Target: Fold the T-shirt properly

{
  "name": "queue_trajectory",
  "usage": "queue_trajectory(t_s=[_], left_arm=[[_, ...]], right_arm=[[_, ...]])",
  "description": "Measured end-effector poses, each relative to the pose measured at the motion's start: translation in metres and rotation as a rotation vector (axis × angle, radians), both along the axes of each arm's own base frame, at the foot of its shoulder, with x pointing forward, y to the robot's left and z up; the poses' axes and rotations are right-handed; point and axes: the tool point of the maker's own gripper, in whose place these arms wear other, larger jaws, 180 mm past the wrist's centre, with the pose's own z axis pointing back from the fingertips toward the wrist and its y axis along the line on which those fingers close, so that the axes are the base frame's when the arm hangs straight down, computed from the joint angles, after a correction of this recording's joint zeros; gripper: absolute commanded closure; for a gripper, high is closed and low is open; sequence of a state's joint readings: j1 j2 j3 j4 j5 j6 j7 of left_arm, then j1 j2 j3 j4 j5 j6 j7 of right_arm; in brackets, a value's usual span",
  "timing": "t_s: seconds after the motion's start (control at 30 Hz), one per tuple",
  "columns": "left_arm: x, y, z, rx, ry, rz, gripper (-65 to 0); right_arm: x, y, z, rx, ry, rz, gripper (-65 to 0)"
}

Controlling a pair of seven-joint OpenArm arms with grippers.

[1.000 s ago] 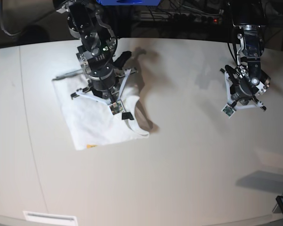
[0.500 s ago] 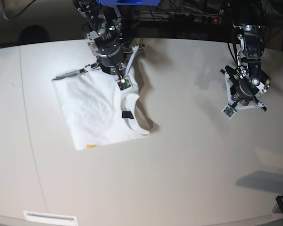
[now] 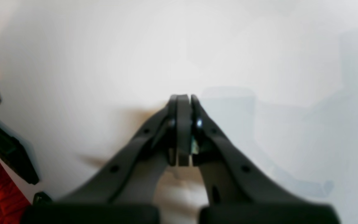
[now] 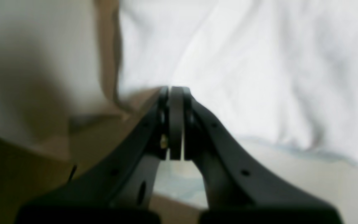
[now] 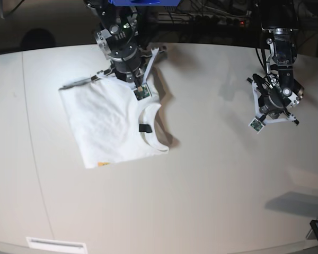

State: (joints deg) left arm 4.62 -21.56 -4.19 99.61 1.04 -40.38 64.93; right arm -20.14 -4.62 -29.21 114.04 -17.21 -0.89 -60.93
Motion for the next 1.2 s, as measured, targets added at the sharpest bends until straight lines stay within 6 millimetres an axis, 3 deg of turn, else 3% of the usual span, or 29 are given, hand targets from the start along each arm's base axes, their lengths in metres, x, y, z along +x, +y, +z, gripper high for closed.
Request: queue_trajectory(t_s=[0.1,0.3,0.53,0.7,0.97,1.07,1.13,1.2], left_arm=[[0.000,0.000,0.000,0.001,-0.001,0.000,0.0],[0.000,0.000,0.000,-0.001,0.000,0.000,0.0],[-0.001,0.000,-0.001,-0.001,0.003,0.001,0.0],[-0.001,-0.001,-0.001,-0.002,0.003,0.001,0.0],[-0.001,-0.001,-0.001,-0.002,0.002,0.000,0.0],[-0.001,-0.002,0.001,-0.001,-0.003,-0.003,0.0],[0.003,-0.009,0.009,-0.001,-0.031,-0.020,0.0],[0.002,-0.022,0.017,-0.015,-0.069,-0.043,0.0]], right_arm=[[0.022,-0.002,0.012,-0.017,-0.047,-0.004,-0.3],[0.039,0.010,0.025,0.001,-0.102,0.028,-0.3],[0.035,0.019,-0.001,-0.008,-0.065,0.058,-0.3],[0.007,0.019,-0.019,-0.004,0.016,0.057,-0.3],[-0.001,0.017,-0.023,0.004,0.019,0.056,-0.3],[0.008,0.016,0.003,0.029,-0.046,0.036,-0.3],[0.027,0.016,0.026,0.050,-0.130,0.031,-0.3],[0.052,0.003,0.037,-0.011,-0.194,0.016,-0.3]])
